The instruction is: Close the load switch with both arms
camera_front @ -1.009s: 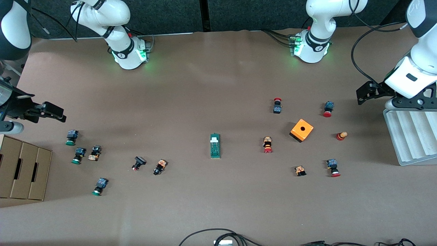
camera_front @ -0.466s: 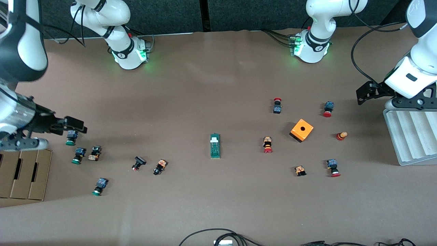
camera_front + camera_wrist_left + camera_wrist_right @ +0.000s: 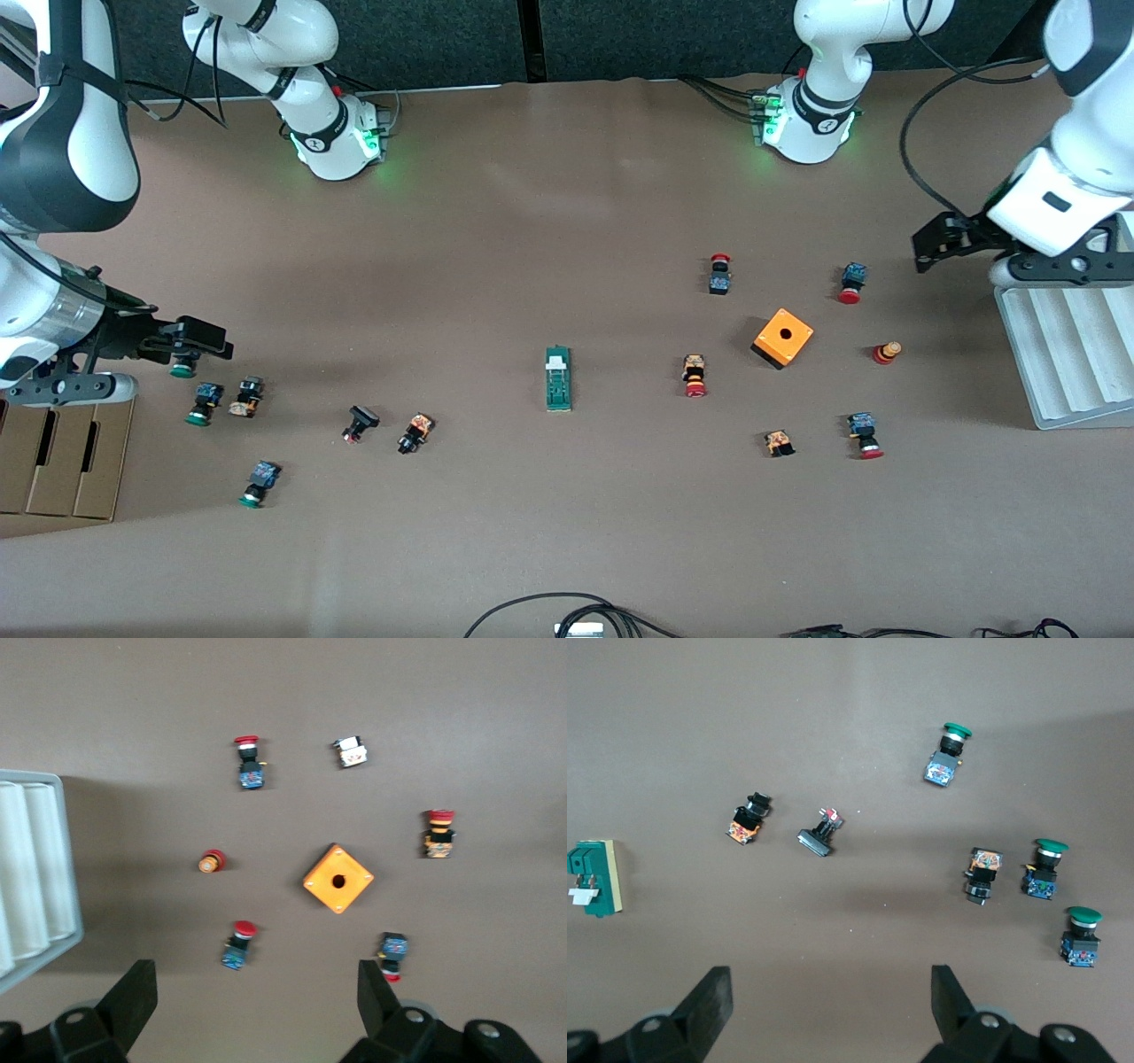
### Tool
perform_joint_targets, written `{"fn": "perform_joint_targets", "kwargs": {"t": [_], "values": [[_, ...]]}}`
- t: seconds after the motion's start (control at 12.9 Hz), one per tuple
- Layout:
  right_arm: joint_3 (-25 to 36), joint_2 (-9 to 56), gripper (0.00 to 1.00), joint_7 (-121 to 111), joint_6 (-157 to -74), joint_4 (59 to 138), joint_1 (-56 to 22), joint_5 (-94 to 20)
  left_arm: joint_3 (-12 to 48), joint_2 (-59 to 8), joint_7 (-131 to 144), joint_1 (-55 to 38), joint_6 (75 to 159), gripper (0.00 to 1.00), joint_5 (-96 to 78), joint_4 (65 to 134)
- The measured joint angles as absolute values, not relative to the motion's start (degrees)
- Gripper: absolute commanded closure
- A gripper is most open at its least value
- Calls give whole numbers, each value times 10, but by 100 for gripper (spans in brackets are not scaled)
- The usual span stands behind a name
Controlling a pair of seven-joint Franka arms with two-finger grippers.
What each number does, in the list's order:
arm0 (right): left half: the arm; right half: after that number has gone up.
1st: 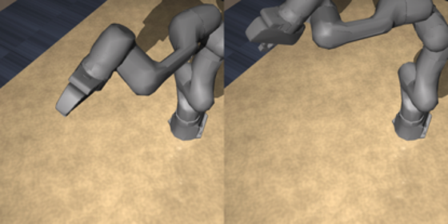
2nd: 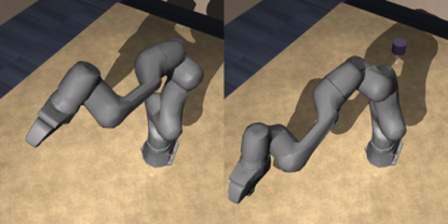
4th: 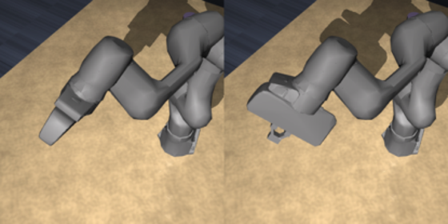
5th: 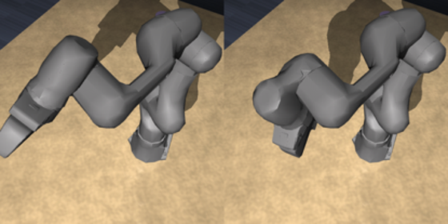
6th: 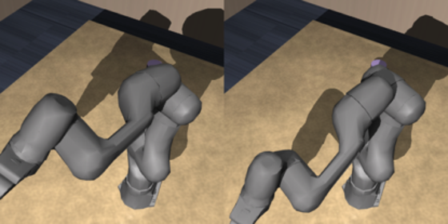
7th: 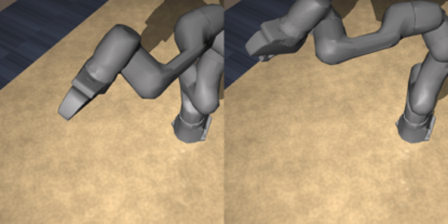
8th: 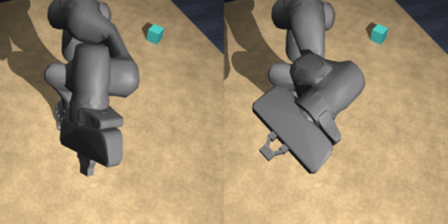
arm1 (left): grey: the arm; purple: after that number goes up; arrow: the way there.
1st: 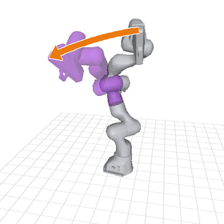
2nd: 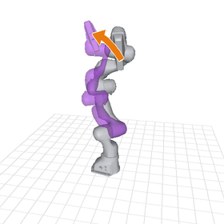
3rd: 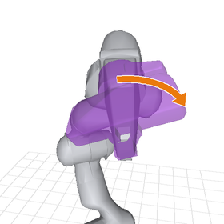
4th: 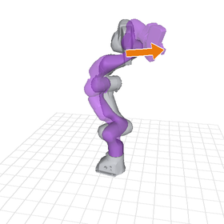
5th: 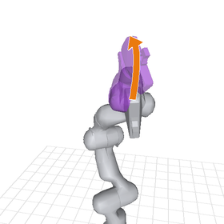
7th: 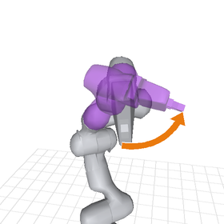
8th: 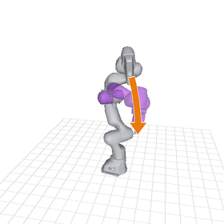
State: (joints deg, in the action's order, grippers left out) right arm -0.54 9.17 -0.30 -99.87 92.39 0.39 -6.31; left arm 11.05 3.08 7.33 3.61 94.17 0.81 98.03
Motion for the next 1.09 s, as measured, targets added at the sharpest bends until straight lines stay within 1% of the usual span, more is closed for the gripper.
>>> {"fn": "perform_joint_targets", "kwargs": {"t": [0.47,0.85,1.09], "values": [[-5,92,0,-3,-1000,924,2,-62,227,28,272,19,956,0,0,980],[-5,92,0,-3,-1000,924,1,-62,321,0,446,18,1015,0,4,980],[-5,92,0,-3,-1000,924,1,-62,380,-31,563,8,1053,0,66,980]]}}
